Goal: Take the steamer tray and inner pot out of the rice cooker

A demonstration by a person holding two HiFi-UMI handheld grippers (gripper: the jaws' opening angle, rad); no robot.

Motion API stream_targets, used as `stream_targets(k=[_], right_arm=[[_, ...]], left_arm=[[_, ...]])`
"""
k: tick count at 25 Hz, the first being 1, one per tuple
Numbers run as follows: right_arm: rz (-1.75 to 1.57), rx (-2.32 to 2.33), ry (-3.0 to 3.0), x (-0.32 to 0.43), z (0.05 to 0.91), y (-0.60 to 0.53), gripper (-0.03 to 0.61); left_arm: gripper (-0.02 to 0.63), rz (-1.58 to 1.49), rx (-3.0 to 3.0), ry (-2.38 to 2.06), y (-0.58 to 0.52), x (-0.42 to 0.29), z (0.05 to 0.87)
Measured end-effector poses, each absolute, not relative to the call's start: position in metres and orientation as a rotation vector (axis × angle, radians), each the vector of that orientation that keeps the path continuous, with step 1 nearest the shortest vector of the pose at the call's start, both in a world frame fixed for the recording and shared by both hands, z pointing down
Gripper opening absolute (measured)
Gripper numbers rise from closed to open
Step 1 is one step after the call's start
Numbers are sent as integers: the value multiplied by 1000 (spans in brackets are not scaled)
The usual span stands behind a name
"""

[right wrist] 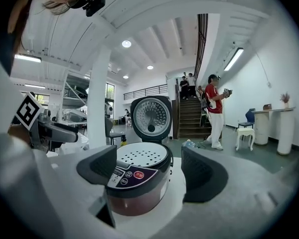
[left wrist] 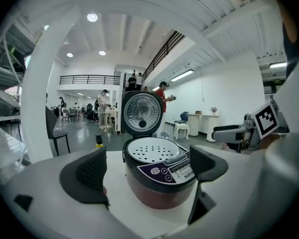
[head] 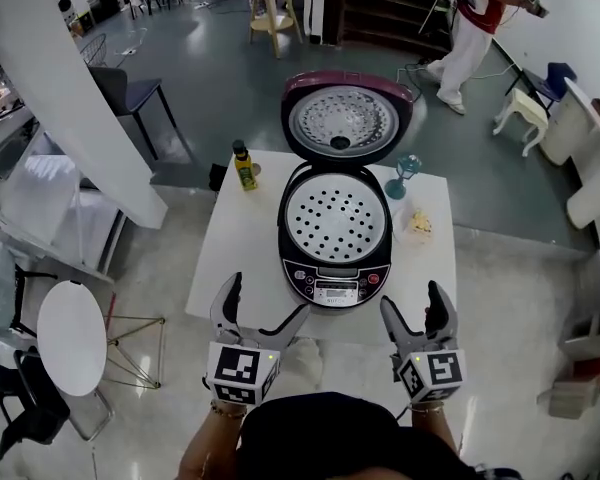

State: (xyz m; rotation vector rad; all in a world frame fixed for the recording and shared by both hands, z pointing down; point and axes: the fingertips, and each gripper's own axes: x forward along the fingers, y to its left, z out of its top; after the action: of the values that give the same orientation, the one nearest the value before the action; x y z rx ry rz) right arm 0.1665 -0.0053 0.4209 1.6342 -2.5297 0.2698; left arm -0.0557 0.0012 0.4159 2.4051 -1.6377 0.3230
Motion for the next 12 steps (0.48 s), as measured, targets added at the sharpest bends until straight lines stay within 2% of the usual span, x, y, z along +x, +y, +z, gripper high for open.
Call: stream_targets(k=[12], right_arm=[[305,1596,-2457,163,435,-89,390]], left_arm=[[502,457,2437,-1496,-83,-46,436]])
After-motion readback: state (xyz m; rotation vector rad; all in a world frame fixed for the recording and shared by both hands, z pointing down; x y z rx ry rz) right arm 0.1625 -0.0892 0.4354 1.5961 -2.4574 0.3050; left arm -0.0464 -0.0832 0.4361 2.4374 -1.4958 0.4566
